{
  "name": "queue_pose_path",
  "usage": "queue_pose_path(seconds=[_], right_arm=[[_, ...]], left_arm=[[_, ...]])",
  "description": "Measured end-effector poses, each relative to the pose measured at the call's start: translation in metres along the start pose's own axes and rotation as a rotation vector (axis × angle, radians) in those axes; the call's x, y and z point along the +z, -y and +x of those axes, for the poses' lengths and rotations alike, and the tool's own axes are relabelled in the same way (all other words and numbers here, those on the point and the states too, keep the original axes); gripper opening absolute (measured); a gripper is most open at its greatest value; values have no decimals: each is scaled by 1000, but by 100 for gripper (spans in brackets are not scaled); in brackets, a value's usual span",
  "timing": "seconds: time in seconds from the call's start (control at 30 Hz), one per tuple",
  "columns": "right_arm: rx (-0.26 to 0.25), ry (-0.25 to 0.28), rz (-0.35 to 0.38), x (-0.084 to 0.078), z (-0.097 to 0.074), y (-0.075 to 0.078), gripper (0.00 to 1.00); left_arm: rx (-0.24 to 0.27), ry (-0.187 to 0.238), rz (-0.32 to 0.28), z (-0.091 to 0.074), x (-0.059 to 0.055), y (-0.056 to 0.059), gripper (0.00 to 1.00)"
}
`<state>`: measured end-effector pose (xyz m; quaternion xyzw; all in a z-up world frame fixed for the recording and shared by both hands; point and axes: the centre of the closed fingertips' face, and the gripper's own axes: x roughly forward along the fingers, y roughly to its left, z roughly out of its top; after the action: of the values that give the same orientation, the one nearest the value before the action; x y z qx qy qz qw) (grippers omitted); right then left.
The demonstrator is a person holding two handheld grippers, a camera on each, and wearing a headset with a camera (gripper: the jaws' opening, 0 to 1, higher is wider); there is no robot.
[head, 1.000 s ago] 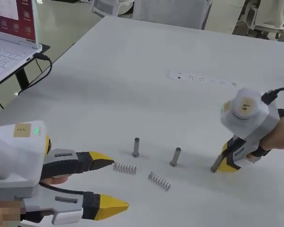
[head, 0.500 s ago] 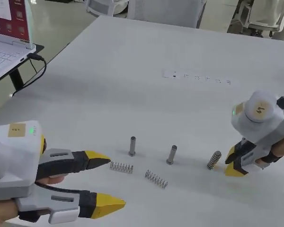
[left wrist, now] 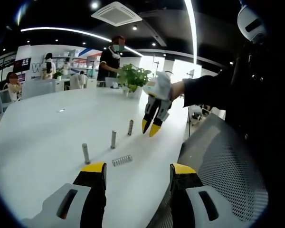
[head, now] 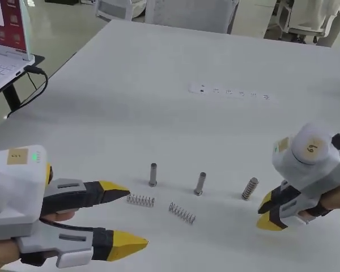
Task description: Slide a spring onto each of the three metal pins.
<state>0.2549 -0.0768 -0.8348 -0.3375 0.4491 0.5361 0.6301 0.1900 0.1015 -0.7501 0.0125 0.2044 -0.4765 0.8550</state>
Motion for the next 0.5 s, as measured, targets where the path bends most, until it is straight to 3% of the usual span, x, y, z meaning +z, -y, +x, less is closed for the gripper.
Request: queue_pose_path(seconds=[0.5], right_arm=[[22, 46, -54, 35, 17, -21, 13]], left_arm=[[-10, 1, 11, 1, 2, 4, 48]])
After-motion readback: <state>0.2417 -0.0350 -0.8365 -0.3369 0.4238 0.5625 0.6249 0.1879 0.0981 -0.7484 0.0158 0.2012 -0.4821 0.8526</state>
